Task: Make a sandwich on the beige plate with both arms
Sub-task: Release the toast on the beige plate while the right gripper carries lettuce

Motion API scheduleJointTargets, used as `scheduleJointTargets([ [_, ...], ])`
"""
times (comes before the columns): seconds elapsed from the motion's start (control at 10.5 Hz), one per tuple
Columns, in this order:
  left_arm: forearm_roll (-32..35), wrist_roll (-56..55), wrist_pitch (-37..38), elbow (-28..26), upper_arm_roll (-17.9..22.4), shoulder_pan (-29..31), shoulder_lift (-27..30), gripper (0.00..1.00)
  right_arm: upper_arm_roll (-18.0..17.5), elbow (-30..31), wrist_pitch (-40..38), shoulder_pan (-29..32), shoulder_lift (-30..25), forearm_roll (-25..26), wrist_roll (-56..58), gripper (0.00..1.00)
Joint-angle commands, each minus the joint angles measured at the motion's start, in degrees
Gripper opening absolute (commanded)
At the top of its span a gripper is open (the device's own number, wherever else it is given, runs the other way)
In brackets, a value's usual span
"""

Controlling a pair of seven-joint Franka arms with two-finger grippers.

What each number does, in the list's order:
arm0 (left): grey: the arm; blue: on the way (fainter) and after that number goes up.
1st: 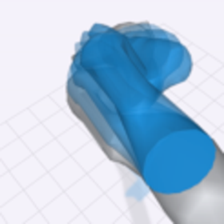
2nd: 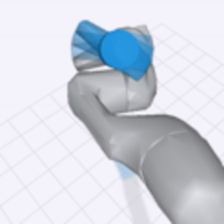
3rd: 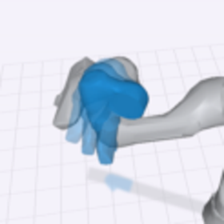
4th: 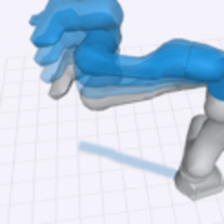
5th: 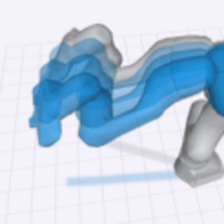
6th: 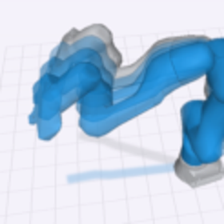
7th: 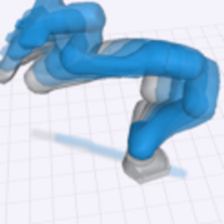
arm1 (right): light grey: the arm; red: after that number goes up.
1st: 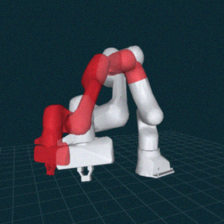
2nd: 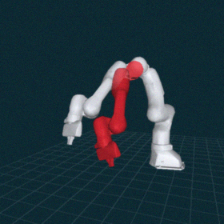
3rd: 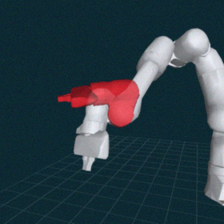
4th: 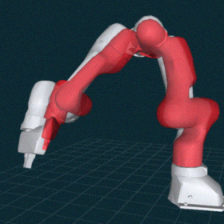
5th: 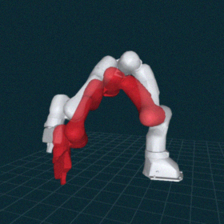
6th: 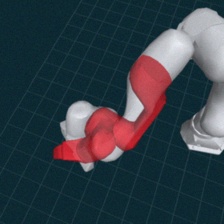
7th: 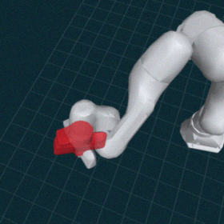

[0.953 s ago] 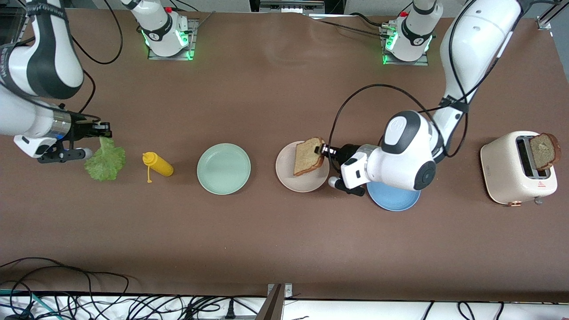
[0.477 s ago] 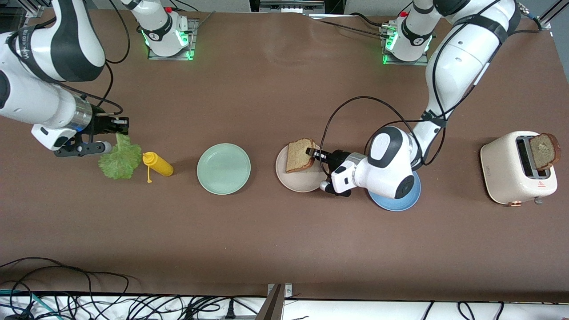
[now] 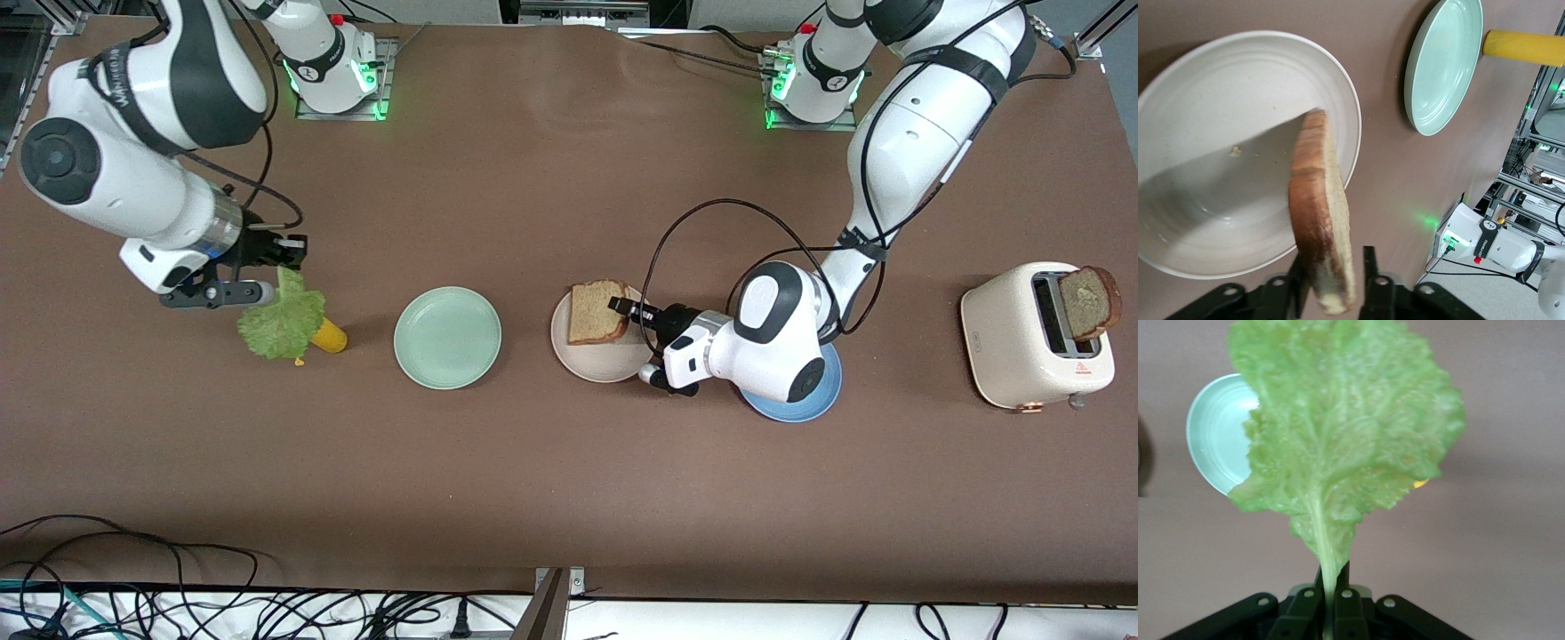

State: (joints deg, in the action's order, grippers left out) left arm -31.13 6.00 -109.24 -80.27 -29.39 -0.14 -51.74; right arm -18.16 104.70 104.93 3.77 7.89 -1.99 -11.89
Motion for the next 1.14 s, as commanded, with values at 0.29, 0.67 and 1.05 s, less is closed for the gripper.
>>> scheduleJointTargets([
  [0.29, 3.68, 1.29, 2.71, 1.52, 0.22, 4.18, 1.99, 1.00, -0.30, -0.63, 5.28, -8.24, 2.21, -0.03, -13.93, 0.00],
  [0.67, 16.31, 1.12, 6.41, 1.26, 0.31, 8.48, 8.65, 1.00, -0.21, -1.24, 9.68, -15.00, 4.85, 0.75, -23.85, 0.00],
  [1.05, 28.80, -1.94, 13.95, 0.65, 0.74, 12.00, 19.54, 1.00, -0.21, -6.41, 12.15, -22.65, 11.78, 4.97, -32.66, 0.00],
])
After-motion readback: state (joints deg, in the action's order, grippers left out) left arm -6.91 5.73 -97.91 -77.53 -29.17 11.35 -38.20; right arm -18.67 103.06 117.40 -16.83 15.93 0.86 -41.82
